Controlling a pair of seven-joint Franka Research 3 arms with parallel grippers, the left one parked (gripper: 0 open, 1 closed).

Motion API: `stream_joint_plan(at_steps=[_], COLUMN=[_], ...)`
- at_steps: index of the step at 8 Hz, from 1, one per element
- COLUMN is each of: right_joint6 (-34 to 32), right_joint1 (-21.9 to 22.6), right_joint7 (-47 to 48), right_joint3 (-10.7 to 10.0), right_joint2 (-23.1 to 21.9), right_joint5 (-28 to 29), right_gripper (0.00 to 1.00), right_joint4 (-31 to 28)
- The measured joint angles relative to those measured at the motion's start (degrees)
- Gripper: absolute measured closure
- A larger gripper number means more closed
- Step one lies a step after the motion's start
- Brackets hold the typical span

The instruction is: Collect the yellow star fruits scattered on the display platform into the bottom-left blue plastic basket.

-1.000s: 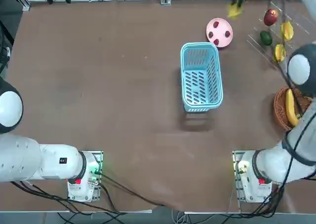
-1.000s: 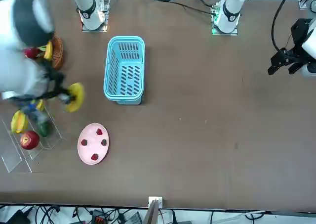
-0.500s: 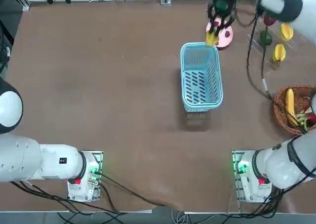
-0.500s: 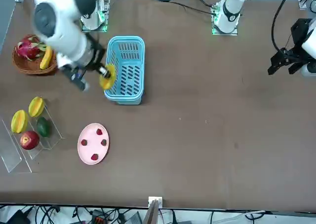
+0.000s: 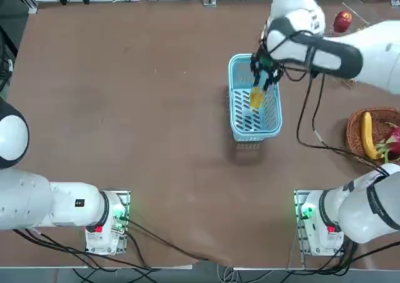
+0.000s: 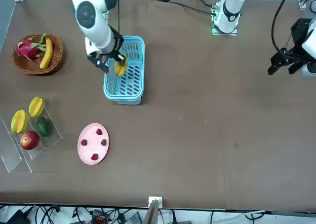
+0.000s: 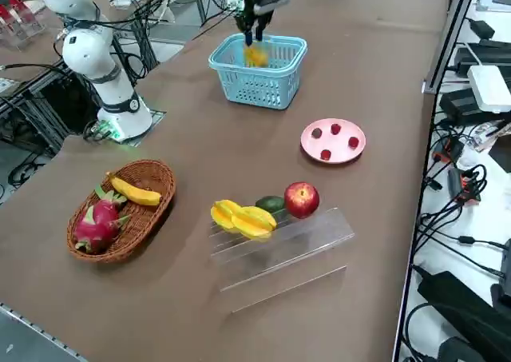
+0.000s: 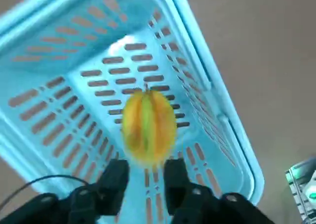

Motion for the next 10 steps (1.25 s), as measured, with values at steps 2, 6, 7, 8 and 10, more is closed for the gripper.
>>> stream_joint_plan(at_steps=[2,6,7,8,10], right_joint6=[0.06,-3.86,-6.33,-9.10,-12.04], right_joint1=[-0.08,-8.01,-12.69,-17.65,-27.15], right_joint7=[0.00,-5.55,-11.04,-17.68,-31.32], right_joint3=[-0.91,-2.30,-2.51,-2.78,-3.06], right_joint2=[-0.63,-1.90,-1.75,-1.31,0.96], right_joint5=[0.00,-2.83,-3.11,-3.93,-6.90], right_gripper=[0.10,0.00,0.00,0.00,0.00], right_joint4=[0.02,7.39,10.35,13.18,17.93])
